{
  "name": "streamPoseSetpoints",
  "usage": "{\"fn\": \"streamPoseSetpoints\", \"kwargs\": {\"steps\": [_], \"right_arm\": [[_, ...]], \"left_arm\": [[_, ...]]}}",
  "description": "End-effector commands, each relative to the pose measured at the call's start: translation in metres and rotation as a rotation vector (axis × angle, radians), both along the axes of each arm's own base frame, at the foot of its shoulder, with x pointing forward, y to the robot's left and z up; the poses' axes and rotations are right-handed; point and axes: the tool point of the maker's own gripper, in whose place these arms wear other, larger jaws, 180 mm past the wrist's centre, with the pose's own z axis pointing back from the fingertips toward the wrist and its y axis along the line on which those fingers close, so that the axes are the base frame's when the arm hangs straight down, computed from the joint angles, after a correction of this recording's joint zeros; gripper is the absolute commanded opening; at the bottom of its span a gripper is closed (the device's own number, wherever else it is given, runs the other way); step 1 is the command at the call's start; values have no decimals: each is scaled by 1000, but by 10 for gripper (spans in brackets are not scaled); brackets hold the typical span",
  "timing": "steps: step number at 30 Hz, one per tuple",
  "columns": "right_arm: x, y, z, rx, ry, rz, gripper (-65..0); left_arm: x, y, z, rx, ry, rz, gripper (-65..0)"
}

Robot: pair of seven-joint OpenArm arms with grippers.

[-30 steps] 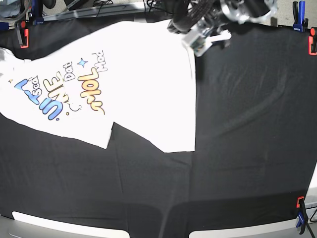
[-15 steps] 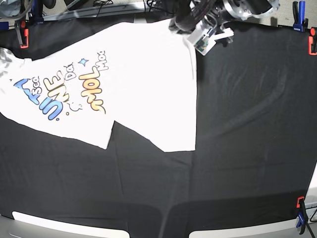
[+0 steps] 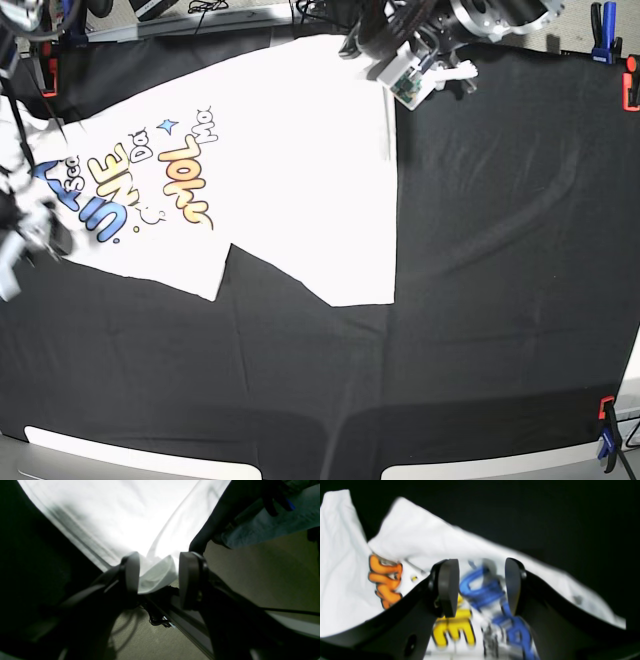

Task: Layout the t-shirt on the table in an organized manner, then fold the t-shirt properly
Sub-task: 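Grasp the shirt hem with the right gripper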

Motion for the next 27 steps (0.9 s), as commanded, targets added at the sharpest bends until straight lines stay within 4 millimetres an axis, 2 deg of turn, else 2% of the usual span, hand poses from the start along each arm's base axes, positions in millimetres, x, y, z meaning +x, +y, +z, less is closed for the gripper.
{"fn": "streamPoseSetpoints", "kwargs": {"steps": [1, 9, 13, 19, 23, 27], "right_arm": [[17, 5, 23, -31, -67, 43, -361], [71, 86, 19, -168, -68, 275, -362], [93, 113, -2, -171, -11, 298, -362], [122, 128, -44, -112, 148, 237, -362], [119, 137, -67, -75, 305, 223, -361], [116, 135, -70, -85, 355, 228, -361]], "left_arm": [[-2, -5, 8, -29, -20, -19, -411], [0, -5, 10, -38, -30, -15, -411], [0, -5, 10, -37, -29, -15, -411], [0, -5, 10, -37, -29, -15, -411], [0, -5, 10, -37, -29, -15, -411], [0, -5, 10, -37, -29, -15, -411]]}}
